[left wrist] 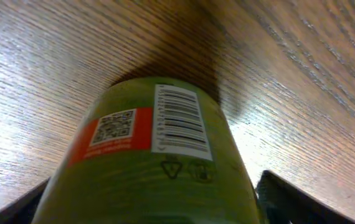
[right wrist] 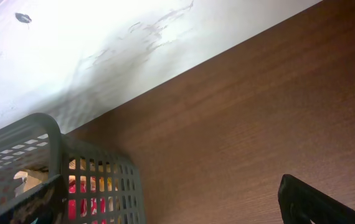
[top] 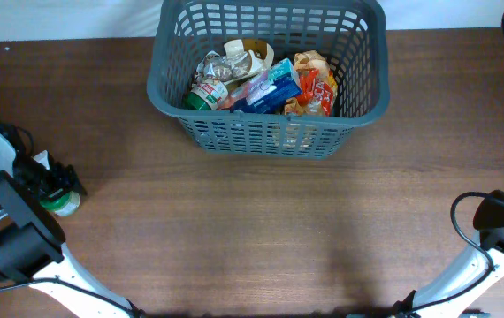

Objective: Pack container
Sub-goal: 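Return the left gripper to the second green-lidded jar and grasp it, then carry the second jar into the basket and open the left gripper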

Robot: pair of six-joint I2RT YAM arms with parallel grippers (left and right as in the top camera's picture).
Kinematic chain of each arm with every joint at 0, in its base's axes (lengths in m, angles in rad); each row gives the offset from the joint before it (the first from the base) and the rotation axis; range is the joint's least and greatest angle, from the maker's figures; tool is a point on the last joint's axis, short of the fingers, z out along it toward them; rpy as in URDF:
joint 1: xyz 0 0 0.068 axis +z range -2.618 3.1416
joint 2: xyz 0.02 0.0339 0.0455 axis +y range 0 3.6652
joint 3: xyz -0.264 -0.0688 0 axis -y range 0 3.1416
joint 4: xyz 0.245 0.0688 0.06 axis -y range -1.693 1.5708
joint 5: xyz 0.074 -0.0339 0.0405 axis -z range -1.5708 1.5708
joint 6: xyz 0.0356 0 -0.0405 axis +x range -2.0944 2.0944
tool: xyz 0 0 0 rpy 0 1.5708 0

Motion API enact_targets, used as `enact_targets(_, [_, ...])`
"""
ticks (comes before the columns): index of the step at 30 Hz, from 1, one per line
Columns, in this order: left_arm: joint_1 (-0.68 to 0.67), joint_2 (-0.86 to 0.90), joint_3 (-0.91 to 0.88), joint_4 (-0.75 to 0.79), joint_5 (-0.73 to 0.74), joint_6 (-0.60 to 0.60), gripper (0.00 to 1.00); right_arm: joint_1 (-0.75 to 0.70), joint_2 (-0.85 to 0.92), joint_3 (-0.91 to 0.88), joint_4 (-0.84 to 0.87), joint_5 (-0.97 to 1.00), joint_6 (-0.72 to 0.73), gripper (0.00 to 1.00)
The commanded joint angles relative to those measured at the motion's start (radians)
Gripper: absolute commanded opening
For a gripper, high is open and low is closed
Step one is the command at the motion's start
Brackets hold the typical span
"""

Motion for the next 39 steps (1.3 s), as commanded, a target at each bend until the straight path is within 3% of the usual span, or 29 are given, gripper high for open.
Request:
enact_targets(1, [0.002,-0.004,-0.011,0.0,0.017,0.003,0.57,0.005,0.006,-0.005,0.003,-0.005,0.005,0.99])
enact_targets(8, [0.002,-0.005,0.026,-0.037,0.102,0.003,0.25,0.005,0.006,-0.005,0.003,-0.005,0.005,0.99])
enact_targets(11, [-0.001,-0.011,0.101,-0.088,0.185,0.024,0.15,0.005,0.006,-0.005,0.003,-0.006,0.005,0.99])
enact_targets(17, [-0.056,-0.058,0.388,-0.171,0.518,0.171,0.03,0.005,0.006,-0.005,0.003,-0.006,0.005,0.99])
enact_targets(20, [-0.121,-0.097,0.59,-0.185,0.684,0.266,0.02,0.005,0.006,-0.005,0.003,-0.006,0.005,0.99])
enact_targets(24, [-0.245,-0.129,0.828,-0.15,0.799,0.448,0.02,0.005,0.006,-0.005,0.003,-0.006,0.005,0.99])
enact_targets(29, [-0.472,-0.137,1.039,-0.072,0.788,0.631,0.02,0.005,0.006,-0.005,0.003,-0.006,0.005,0.99])
enact_targets(35, [-0.828,-0.1,1.062,0.018,0.543,0.808,0.02,0.005,0.006,-0.005,0.003,-0.006,0.005,0.99])
enact_targets(39, [-0.94,-0.012,1.062,0.031,0.398,0.865,0.02,0.005,0.006,-0.005,0.003,-0.006,0.005,0.99])
